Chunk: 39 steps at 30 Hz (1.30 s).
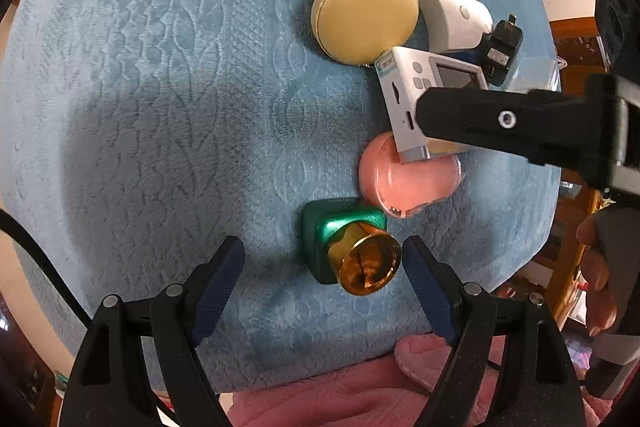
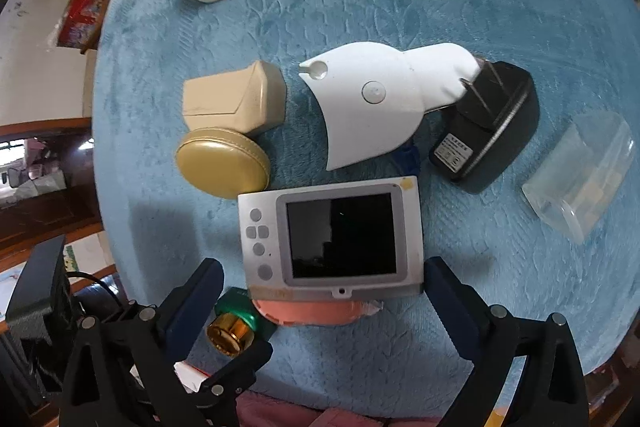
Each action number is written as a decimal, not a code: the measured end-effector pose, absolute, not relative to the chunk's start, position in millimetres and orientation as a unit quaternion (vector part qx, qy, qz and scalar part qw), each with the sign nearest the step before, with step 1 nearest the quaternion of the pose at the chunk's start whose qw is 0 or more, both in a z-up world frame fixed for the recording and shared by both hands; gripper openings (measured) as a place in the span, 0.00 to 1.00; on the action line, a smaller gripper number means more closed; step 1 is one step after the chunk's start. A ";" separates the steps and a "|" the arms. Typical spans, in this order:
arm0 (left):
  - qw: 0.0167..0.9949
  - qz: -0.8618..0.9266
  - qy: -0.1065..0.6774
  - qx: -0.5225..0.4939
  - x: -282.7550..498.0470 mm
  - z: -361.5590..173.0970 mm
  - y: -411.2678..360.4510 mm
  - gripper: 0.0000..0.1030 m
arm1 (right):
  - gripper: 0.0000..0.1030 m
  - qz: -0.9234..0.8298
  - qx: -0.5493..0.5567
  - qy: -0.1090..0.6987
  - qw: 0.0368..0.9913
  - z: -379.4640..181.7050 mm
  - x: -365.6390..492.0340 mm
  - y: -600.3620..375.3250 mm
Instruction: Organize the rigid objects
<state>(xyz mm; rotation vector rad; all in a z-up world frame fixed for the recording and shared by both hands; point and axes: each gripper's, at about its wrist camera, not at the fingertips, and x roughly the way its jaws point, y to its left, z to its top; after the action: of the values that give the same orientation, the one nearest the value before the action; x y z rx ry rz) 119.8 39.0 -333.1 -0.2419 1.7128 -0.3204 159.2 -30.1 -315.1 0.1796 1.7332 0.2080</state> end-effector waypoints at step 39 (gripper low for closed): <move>0.534 -0.193 0.787 -0.242 165.8 -342.4 95.6 0.43 | 0.93 -0.042 0.145 0.773 0.616 -345.7 118.9 -35.1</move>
<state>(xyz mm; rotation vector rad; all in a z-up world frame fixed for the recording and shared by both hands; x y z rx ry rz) 165.8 95.6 -342.4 -0.5758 1.8761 -0.4608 118.9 -35.1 -345.7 0.3344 1.7816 -0.0974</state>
